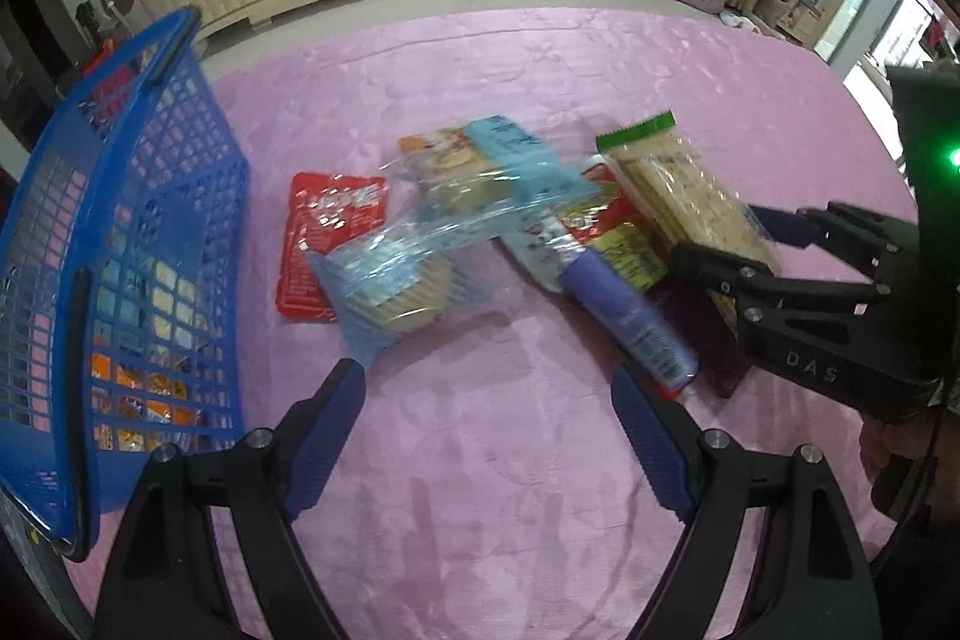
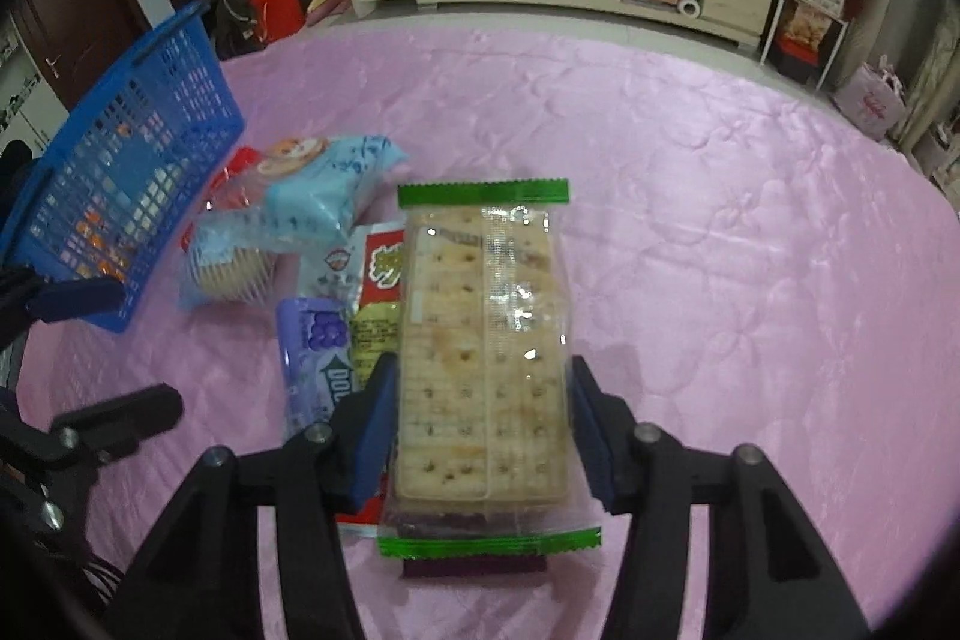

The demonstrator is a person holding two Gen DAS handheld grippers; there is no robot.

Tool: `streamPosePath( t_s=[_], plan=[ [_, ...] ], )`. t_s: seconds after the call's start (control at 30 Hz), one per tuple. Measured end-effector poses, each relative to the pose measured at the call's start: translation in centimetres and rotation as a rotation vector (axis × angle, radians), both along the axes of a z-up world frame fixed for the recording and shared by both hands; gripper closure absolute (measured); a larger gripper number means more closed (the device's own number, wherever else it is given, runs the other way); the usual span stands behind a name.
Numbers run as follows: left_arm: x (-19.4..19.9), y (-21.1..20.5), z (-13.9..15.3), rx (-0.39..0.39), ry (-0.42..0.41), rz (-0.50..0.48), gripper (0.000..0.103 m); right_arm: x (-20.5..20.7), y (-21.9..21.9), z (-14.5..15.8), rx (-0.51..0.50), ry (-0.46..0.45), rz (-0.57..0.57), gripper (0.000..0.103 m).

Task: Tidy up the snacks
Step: 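Grasp the green-sealed cracker pack with the right gripper while the left gripper grasps the blue gum tube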

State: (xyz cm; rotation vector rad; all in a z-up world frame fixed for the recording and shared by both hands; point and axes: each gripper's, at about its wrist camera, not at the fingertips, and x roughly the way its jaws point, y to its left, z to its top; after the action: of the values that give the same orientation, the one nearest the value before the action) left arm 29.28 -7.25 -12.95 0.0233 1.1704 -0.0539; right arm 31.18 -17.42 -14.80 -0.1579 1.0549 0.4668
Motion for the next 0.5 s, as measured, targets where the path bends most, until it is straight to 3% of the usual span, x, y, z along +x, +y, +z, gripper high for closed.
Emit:
streamPosePath(
  t_s=[0.17,0.37,0.5],
  plan=[
    [1.3,-1.3,-0.4,0.015,0.015,-0.004,0.021,-0.1,-1.0,1.6,0.010,-0.023,-0.020,0.045],
    [3.9,-2.0,-1.4,-0.029,0.080,0.049,0.021,1.2,-2.8,1.4,-0.030,-0.018,-0.087,0.045],
    [5.3,-3.8,-2.4,-0.011,0.100,0.049,0.021,1.5,-3.6,1.6,-0.018,-0.005,-0.100,0.045]
  ],
)
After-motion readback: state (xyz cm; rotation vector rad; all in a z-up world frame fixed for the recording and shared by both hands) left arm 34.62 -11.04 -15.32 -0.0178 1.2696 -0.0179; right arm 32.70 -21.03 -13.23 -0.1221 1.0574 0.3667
